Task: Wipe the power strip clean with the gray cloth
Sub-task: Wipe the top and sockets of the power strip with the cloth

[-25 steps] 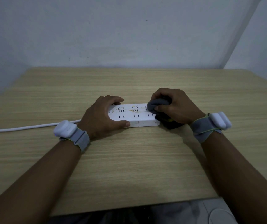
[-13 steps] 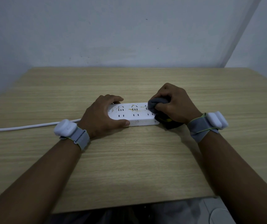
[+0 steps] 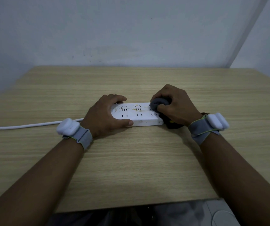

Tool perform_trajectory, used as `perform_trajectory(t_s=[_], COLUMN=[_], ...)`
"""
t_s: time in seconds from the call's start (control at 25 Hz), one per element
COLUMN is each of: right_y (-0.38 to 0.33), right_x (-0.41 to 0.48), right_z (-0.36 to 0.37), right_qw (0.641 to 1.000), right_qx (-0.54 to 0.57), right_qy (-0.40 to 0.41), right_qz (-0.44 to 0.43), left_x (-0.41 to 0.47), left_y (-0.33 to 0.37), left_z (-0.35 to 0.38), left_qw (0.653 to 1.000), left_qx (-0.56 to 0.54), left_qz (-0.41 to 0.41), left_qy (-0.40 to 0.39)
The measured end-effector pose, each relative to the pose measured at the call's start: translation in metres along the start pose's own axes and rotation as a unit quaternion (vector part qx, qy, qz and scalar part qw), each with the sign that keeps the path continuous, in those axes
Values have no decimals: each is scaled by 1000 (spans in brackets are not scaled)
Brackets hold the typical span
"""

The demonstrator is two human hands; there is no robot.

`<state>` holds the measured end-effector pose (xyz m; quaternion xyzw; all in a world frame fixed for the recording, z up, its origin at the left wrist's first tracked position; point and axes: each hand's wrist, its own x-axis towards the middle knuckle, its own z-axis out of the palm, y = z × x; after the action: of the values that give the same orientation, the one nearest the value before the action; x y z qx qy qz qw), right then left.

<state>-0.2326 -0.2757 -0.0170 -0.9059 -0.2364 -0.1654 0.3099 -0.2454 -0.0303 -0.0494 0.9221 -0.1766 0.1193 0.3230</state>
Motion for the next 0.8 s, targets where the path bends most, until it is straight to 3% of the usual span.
perform_trajectory(t_s=[0.16,0.52,0.8], right_y=[-4,16,20], right_x=[0,6,11], right_z=[-1,5,6], right_qw=[998,995,998], right_qx=[45,-1,-44], right_qy=[-32,75,37], right_qz=[-2,60,28], left_x=[0,3,-3], left_y=[0,-6,-19], left_z=[0,-4,-20], left_qw=[1000,999,994], left_qx=[2,20,69], left_qz=[0,3,-31], left_qy=[-7,-45,-78])
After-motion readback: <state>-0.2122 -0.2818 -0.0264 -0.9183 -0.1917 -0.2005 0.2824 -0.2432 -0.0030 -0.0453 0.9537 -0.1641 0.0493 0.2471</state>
